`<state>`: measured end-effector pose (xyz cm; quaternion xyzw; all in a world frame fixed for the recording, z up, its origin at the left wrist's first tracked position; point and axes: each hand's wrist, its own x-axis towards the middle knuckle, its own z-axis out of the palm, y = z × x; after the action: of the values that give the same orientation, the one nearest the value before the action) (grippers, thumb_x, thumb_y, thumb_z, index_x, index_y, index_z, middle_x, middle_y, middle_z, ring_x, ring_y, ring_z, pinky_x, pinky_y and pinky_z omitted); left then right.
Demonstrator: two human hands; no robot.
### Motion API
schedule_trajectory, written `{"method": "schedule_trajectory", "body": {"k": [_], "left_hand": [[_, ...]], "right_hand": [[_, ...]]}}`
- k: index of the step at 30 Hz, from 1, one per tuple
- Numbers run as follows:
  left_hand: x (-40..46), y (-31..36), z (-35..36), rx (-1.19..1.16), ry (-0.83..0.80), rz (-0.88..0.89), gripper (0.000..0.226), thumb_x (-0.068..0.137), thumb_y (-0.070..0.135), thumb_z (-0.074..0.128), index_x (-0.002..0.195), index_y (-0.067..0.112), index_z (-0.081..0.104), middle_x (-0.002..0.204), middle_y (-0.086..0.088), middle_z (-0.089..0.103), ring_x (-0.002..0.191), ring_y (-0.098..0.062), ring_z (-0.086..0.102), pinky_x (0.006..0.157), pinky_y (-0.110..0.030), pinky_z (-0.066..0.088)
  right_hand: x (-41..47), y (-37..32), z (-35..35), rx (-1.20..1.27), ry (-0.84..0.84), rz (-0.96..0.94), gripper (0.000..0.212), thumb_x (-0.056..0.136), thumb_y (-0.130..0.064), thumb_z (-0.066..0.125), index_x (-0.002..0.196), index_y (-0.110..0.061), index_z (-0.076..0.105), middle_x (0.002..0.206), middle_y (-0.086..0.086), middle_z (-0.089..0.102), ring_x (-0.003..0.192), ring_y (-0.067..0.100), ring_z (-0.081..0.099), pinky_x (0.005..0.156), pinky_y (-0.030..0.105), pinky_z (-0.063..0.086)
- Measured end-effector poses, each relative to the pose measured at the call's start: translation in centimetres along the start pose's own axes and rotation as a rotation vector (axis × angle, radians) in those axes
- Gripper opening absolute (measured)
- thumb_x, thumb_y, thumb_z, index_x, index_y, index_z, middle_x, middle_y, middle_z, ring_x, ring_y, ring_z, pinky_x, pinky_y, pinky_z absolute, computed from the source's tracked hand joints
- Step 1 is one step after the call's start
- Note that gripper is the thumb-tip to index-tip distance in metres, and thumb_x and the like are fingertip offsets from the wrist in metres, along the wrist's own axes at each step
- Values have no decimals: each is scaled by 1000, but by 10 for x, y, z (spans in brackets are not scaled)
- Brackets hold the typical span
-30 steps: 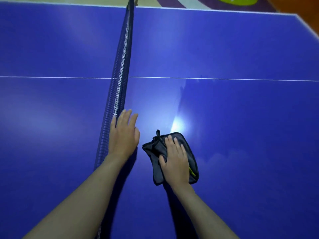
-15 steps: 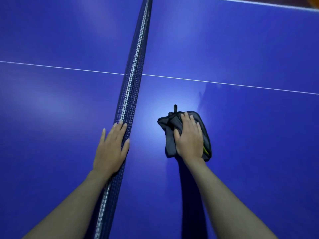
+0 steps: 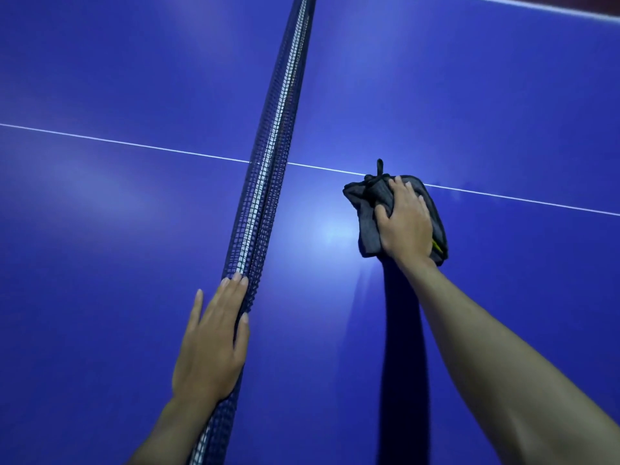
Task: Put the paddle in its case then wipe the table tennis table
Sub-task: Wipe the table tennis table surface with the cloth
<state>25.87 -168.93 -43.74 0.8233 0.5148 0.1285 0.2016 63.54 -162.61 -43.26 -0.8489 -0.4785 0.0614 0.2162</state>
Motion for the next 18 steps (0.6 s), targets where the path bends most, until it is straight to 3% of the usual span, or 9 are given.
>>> {"method": "schedule_trajectory", "body": {"k": [6,12,18], "left_hand": [[-1,-6,3,34,28,21,56,108,32,28,163,25,24,169,9,24,155,-5,19,129,-47,11],[-3,-13,9,154,46,66,56,108,32,20,163,25,21,169,5,23,156,-12,20,129,-49,10],[-7,-13,8,202,31,72,56,109,32,16,164,23,19,170,3,23,157,-13,16,129,-50,9]], "right_hand": [[-34,-18,0,29,3,11,59,99,-24,53,156,-12,44,159,5,48,153,25,34,126,44,26],[-156,-55,6,28,-36,-45,62,99,-26,56,158,-15,41,161,3,46,154,22,31,128,41,23],[-283,-87,10,-19,-81,-87,66,99,-34,48,162,-21,35,169,-6,31,159,13,20,131,35,14]]}}
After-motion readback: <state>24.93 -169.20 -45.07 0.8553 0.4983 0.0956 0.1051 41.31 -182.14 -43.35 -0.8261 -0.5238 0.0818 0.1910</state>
